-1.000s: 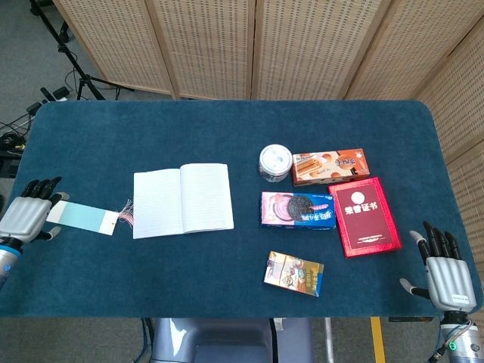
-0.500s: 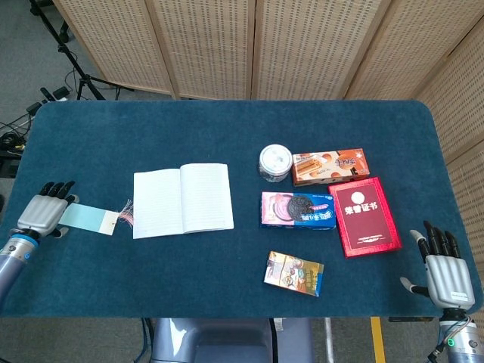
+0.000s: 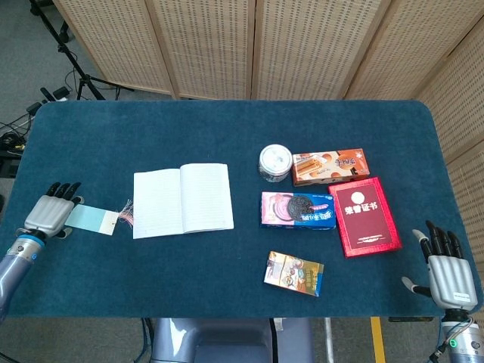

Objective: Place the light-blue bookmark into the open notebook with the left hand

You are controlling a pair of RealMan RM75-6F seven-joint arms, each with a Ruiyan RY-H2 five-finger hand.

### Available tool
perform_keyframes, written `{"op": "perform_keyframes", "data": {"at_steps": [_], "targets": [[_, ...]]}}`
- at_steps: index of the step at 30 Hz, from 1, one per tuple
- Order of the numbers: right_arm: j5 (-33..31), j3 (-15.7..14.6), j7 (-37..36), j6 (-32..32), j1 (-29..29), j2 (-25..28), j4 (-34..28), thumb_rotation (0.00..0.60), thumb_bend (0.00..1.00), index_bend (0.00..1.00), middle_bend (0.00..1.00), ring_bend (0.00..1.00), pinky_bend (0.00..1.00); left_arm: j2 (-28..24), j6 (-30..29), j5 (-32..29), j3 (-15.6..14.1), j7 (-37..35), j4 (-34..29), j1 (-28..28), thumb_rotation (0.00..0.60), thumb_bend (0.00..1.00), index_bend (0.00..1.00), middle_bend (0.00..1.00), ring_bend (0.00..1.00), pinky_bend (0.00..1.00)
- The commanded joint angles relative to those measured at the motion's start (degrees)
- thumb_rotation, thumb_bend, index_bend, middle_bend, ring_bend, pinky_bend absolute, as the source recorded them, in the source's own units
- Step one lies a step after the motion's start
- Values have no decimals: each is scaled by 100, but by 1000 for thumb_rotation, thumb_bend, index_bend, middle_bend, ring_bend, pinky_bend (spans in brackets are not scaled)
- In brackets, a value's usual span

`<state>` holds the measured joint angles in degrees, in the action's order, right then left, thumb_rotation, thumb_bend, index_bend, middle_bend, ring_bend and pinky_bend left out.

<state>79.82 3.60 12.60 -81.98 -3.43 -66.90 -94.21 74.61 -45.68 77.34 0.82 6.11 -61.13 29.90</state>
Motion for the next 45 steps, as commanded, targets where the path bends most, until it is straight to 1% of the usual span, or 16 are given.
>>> {"op": "perform_keyframes", "data": {"at_steps": [1,10,27,45], "targets": [[-1,-2,19,9,-7,-12,3,600,105,122,0,0,0,74,2,-28,-9,55,103,4,600,234,288,0,0,0],[-16,5,47,1,-13,-26,13,600,105,122,0,0,0,268,25,-33,-60,122,330,19,600,224,288,0,0,0],[20,14,-22,-68,8,-11,24,600,105,122,0,0,0,448,84,-57,-106,236,526,51,600,224,288,0,0,0],[22,13,-31,-75,12,-9,21,600,105,122,0,0,0,600,17,-38,-130,292,711,35,600,235,288,0,0,0]]}}
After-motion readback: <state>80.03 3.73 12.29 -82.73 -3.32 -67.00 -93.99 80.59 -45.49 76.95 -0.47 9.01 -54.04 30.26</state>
